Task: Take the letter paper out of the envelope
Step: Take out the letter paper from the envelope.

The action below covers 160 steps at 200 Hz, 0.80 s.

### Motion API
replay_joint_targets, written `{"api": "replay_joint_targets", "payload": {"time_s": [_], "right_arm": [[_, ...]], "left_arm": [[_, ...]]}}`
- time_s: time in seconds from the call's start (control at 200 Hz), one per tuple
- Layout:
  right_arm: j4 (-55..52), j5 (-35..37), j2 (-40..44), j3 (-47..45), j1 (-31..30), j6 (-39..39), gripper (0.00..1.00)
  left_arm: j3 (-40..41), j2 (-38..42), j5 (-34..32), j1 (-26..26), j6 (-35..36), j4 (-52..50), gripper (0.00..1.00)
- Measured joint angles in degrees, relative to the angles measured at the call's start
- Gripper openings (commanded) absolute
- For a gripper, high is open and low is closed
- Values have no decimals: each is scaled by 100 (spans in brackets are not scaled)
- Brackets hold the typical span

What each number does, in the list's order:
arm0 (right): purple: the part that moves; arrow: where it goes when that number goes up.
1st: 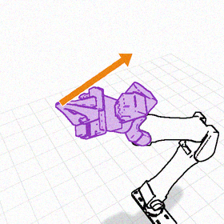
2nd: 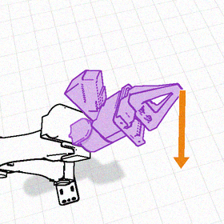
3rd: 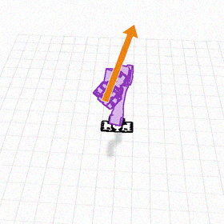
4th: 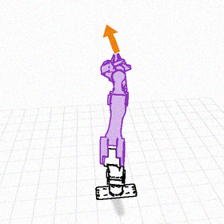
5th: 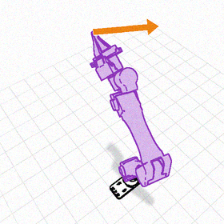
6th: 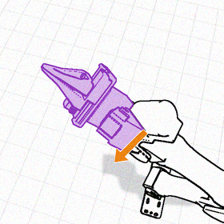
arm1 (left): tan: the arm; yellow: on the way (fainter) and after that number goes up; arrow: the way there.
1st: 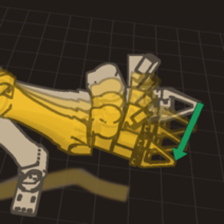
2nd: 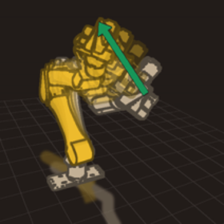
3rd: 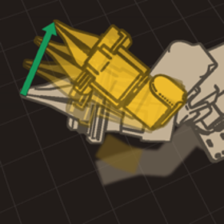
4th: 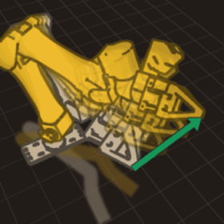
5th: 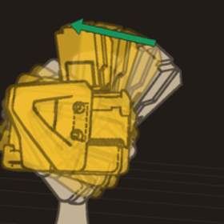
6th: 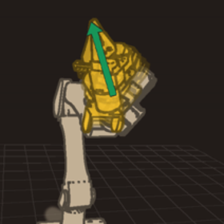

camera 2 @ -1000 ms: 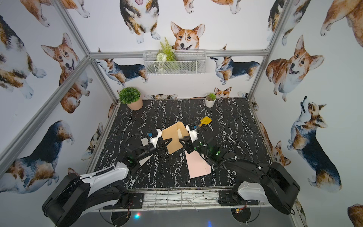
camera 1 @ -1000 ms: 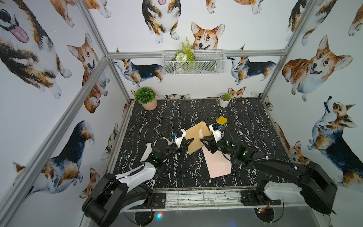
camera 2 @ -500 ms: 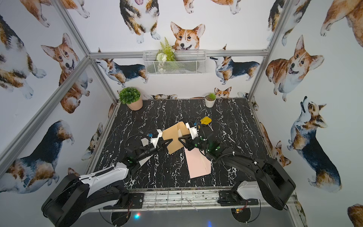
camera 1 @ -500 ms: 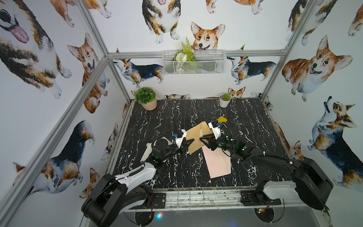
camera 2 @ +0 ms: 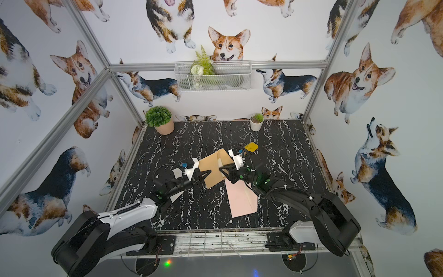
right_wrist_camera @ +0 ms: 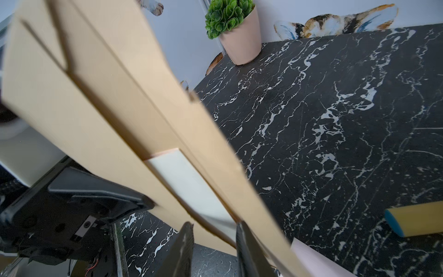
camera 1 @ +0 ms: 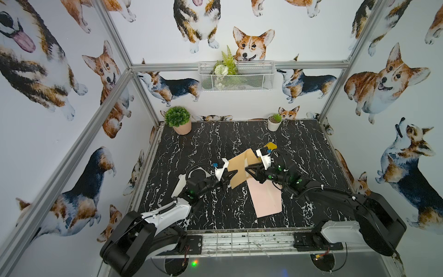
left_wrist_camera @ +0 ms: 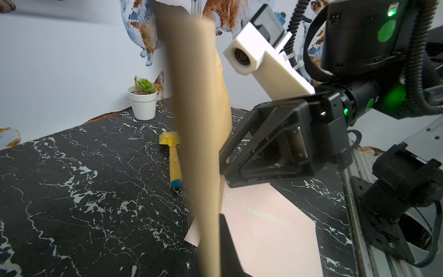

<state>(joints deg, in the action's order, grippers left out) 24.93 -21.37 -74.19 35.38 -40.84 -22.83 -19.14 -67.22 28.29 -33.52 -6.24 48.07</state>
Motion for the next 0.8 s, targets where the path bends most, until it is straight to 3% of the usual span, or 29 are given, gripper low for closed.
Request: {"api": "replay_joint_targets", "payload": {"time_s": [0.801], "right_arm": [[1038,-769,-608,-160,341,-103,32]], "left_arm": [[22,-24,-13,-2,-105,94,0]]}}
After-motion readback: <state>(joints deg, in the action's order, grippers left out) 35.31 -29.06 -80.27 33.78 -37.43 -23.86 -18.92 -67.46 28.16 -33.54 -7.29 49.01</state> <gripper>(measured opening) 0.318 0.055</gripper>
